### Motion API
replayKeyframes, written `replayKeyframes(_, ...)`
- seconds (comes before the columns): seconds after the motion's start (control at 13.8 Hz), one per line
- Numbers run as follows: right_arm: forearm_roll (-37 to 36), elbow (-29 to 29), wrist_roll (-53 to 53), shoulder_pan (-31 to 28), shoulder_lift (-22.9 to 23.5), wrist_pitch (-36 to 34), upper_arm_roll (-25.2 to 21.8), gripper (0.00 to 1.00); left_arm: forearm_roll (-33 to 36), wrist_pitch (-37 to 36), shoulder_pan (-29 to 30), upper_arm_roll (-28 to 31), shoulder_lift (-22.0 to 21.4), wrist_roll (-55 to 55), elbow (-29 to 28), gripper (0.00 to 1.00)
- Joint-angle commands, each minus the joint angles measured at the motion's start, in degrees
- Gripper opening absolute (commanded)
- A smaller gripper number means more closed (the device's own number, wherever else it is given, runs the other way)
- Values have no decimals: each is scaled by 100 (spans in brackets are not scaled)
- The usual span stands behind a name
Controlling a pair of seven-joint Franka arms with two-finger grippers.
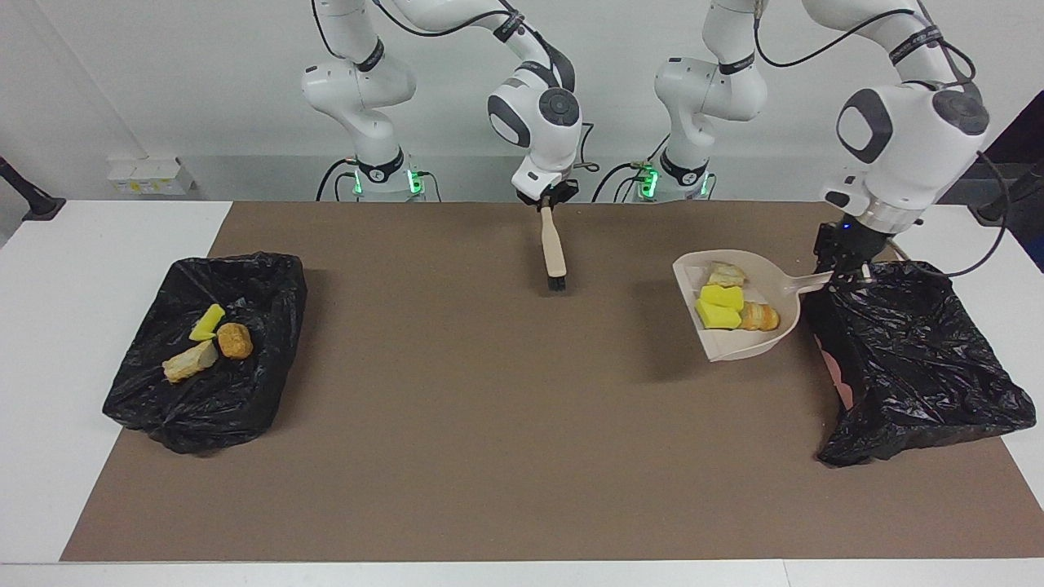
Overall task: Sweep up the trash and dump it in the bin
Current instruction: 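Carry the loaded dustpan with the left gripper to the nearby trash bag, then tip the dustpan into the bag while the right gripper sets the brush down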
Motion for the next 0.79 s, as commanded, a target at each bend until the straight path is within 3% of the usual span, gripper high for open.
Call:
replayKeyframes(0.0, -10, 3, 313, 33, 134, 149, 3, 0, -227, -296, 247, 391, 542, 604, 745, 0)
replayKeyframes(0.22, -10, -15, 349, 59, 222, 315, 3, 0, -412, -252, 976, 505, 928, 1713, 1157, 0)
replayKeyframes(0.29, -10, 20, 376, 42, 257, 255, -6, 15, -377, -244, 1213, 506, 1130, 1959, 1464, 0)
replayKeyframes(0.36, -123, 38, 385, 16, 292, 228, -6, 99, -368, -217, 1538, 506, 1384, 2266, 1832, 0)
replayKeyframes(0.51, -133, 353, 393, -28, 301, -113, -23, 100, -368, -208, 1978, 462, 1815, 2743, 2448, 0)
replayKeyframes(0.72, -571, 1135, 394, -133, 415, -974, -59, 100, 78, 290, 2025, 453, 2001, 2630, 2574, 0)
